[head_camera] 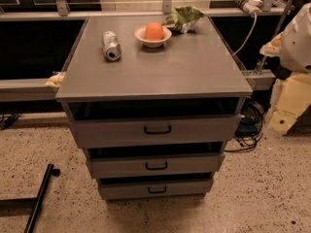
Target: Open middle drawer
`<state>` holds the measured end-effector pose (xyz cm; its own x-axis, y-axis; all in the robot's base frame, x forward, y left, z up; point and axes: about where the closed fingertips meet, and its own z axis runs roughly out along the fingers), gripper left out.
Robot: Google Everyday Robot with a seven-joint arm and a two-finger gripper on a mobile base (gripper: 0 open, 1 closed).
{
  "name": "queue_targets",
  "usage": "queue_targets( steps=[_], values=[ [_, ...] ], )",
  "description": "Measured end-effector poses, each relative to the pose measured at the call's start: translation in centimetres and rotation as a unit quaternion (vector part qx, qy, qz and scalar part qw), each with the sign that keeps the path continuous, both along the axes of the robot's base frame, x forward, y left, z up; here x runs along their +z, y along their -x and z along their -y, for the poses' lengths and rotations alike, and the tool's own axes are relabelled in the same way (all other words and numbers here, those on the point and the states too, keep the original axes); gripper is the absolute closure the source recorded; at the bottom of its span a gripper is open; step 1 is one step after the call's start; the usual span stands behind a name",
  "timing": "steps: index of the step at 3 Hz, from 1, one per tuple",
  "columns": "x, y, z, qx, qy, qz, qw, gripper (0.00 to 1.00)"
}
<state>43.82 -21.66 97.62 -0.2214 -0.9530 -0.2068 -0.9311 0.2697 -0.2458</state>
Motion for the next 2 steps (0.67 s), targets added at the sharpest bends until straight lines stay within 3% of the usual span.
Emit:
queue_targets(
  steps=[1,2],
  values=[
    [0.0,0.0,0.0,0.0,0.0,0.0,1.0,0.0],
    [-0.65,-0.02,-0.08,-0.003,-0.007,0.004,1.0,0.19]
  ],
)
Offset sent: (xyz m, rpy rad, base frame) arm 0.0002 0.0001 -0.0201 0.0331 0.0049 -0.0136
